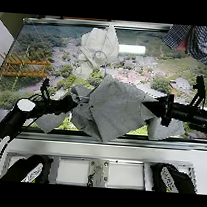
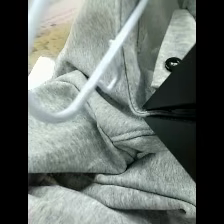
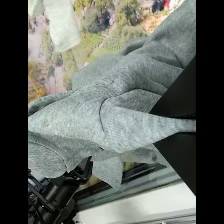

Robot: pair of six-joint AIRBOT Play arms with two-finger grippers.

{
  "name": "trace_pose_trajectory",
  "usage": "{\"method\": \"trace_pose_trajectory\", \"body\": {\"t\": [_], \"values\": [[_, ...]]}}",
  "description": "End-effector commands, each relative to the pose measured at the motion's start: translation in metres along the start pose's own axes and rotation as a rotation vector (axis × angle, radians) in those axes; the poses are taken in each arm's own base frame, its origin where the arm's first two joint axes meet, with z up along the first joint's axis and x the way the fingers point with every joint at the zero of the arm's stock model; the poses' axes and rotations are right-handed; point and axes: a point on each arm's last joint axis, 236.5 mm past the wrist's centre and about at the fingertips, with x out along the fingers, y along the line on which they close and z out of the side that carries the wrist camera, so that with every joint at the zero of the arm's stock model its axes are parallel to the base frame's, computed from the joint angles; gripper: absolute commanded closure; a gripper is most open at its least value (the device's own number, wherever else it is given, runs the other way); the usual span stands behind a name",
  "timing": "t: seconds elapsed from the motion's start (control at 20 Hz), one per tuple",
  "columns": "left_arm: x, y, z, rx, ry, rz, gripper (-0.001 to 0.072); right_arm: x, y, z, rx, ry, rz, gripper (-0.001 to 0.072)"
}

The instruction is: Fold the clothes and pants, and hang the long-sleeved shirts on hangers.

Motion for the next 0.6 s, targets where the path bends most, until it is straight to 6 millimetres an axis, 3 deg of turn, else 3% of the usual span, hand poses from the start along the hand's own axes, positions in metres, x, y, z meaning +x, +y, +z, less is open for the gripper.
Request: {"method": "trace_pose_trajectory", "body": {"t": [0.0, 0.25, 0.55], "values": [[-0.001, 0.005, 0.001, 0.017, -0.005, 0.018, 0.0686, -0.001, 0.009, -0.002, 0.003, 0.019, 0.015, 0.0696], [-0.001, 0.007, 0.007, 0.026, -0.028, 0.029, 0.0686, -0.001, 0.015, -0.006, 0.037, 0.038, 0.032, 0.0696], [-0.01, 0.02, 0.026, -0.013, -0.08, 0.045, 0.0686, -0.006, 0.01, -0.041, 0.057, 0.194, -0.009, 0.0696]]}}
